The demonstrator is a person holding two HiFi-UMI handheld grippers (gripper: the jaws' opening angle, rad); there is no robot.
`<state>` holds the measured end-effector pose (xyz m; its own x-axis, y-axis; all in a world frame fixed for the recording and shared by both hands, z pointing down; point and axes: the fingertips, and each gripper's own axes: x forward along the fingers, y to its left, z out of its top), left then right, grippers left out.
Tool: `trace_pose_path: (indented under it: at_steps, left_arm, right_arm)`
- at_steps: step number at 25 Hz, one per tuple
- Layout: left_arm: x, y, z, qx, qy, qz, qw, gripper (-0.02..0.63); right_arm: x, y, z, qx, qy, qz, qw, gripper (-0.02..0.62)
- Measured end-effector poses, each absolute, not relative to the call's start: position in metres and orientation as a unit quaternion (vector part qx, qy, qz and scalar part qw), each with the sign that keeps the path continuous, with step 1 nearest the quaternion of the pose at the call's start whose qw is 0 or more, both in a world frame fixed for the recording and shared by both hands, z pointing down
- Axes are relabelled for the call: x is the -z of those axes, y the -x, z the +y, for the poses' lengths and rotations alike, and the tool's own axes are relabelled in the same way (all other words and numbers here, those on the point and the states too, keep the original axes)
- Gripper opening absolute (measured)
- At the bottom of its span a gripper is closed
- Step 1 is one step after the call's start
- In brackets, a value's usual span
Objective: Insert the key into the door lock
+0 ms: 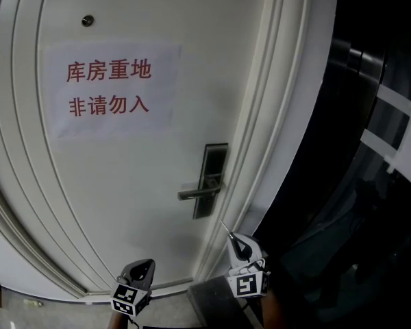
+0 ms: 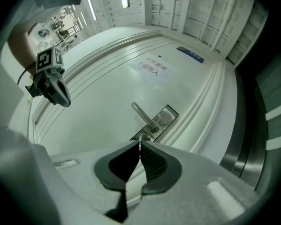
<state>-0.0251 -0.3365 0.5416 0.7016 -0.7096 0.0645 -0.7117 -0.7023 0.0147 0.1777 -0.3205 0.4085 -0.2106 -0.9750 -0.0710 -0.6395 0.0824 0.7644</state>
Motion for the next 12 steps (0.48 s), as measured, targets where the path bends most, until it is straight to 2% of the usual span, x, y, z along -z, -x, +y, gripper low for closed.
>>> trace_pose_path:
  at_steps: [12]
  left_arm:
    - [-0.554,0.037,-0.348,-0.024,-0.922,-0.386,0.033,0.002]
  right_arm:
    - [-0.409,-0.165,-0.365,0.412,-0.552,-0.648,0.324,0.012]
